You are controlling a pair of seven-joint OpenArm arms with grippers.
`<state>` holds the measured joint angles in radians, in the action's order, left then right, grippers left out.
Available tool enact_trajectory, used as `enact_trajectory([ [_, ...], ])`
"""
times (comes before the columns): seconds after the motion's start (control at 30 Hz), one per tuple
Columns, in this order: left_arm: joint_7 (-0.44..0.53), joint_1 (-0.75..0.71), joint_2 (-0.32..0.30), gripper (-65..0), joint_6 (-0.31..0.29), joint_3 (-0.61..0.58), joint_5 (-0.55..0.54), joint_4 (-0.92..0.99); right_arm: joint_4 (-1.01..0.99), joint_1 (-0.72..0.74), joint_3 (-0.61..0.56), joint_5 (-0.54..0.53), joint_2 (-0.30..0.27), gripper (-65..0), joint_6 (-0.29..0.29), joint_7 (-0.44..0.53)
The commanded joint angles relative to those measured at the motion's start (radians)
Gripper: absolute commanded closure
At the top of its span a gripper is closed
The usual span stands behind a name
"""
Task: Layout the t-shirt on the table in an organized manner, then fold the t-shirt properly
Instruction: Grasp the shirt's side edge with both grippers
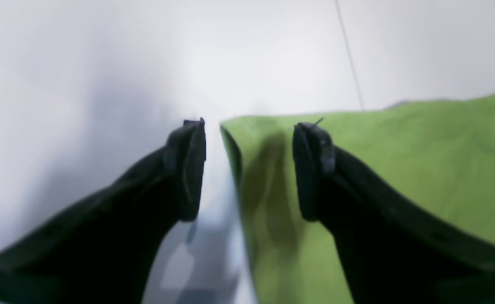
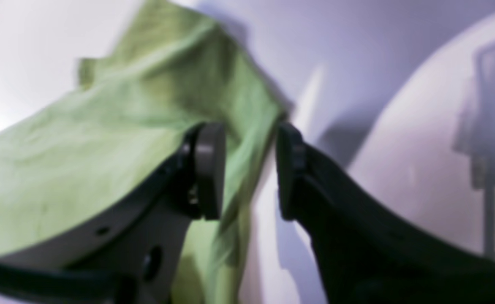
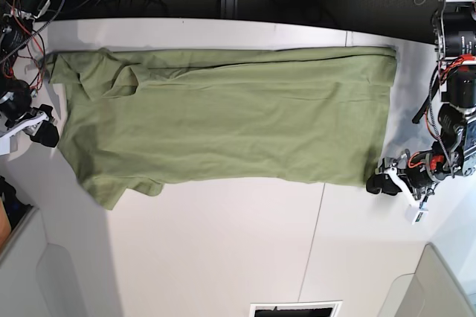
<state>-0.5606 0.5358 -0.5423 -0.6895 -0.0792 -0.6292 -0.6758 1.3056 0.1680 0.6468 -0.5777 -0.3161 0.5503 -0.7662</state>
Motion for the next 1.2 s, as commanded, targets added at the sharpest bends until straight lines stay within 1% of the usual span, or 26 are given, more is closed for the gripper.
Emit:
enact_trajectory([
  [0.0,0.023,0.050,-0.005,-35.4,-0.009,0.005,-0.010,0.029,0.001,0.046,0.001,-0.014,-0.017,-22.5,0.008,0.030],
  [0.07,0.022,0.072,0.018,-35.4,-0.009,0.005,-0.004,0.091,-0.032,0.089,-0.001,0.003,-0.017,-27.0,0.007,0.030],
  [0.13,0.019,0.073,0.033,-35.4,-0.009,0.005,0.002,0.106,-0.064,0.128,-0.001,0.003,-0.021,-31.0,0.007,0.030],
  [0.2,-0.001,0.073,0.041,-35.4,-0.009,0.005,0.003,0.106,-0.085,0.160,-0.001,0.004,-0.023,-31.7,0.007,0.035],
  [0.37,-0.024,0.073,0.043,-35.0,-0.009,0.005,0.005,0.106,-0.146,0.226,-0.003,0.053,-0.023,-31.7,0.006,0.076],
  [0.4,-0.028,0.073,0.043,-33.3,-0.009,0.005,0.006,0.106,-0.164,0.240,-0.009,0.066,-0.023,-31.7,0.006,0.089],
  [0.43,-0.028,0.073,0.043,-30.0,-0.009,0.005,0.009,0.106,-0.186,0.254,-0.019,0.082,-0.025,-31.7,0.005,0.103],
  [0.57,-0.027,0.073,0.044,-13.6,-0.009,0.005,0.009,0.106,-0.293,0.305,-0.105,0.174,-0.034,-31.7,0.002,0.168],
  [0.63,-0.028,0.073,0.043,-8.9,-0.009,0.005,0.010,0.106,-0.340,0.319,-0.163,0.220,-0.036,-31.7,-0.020,0.211],
  [0.7,-0.035,0.073,0.043,-6.2,-0.009,0.005,0.010,0.106,-0.380,0.325,-0.220,0.253,-0.036,-31.7,-0.040,0.249],
  [0.77,-0.048,0.073,0.043,-4.4,-0.009,0.005,0.009,0.106,-0.404,0.324,-0.270,0.262,-0.035,-31.6,-0.056,0.270],
  [0.9,-0.051,0.073,0.043,-4.3,-0.009,0.005,0.009,0.106,-0.416,0.324,-0.343,0.261,-0.035,-31.4,-0.056,0.270],
  [1.0,-0.053,0.072,0.043,-4.3,-0.009,0.005,0.009,0.106,-0.415,0.324,-0.363,0.260,-0.035,-31.4,-0.056,0.270],
  [1.03,-0.058,0.072,0.043,-4.3,-0.009,0.005,0.009,0.106,-0.415,0.324,-0.363,0.260,-0.033,-29.4,-0.056,0.269],
  [1.07,-0.063,0.073,0.043,-4.3,-0.009,0.005,0.009,0.106,-0.415,0.324,-0.363,0.260,-0.032,-25.8,-0.056,0.268],
  [1.17,-0.065,0.073,0.043,-4.3,-0.009,0.005,0.008,0.106,-0.415,0.324,-0.363,0.253,-0.032,-9.7,-0.053,0.269],
])
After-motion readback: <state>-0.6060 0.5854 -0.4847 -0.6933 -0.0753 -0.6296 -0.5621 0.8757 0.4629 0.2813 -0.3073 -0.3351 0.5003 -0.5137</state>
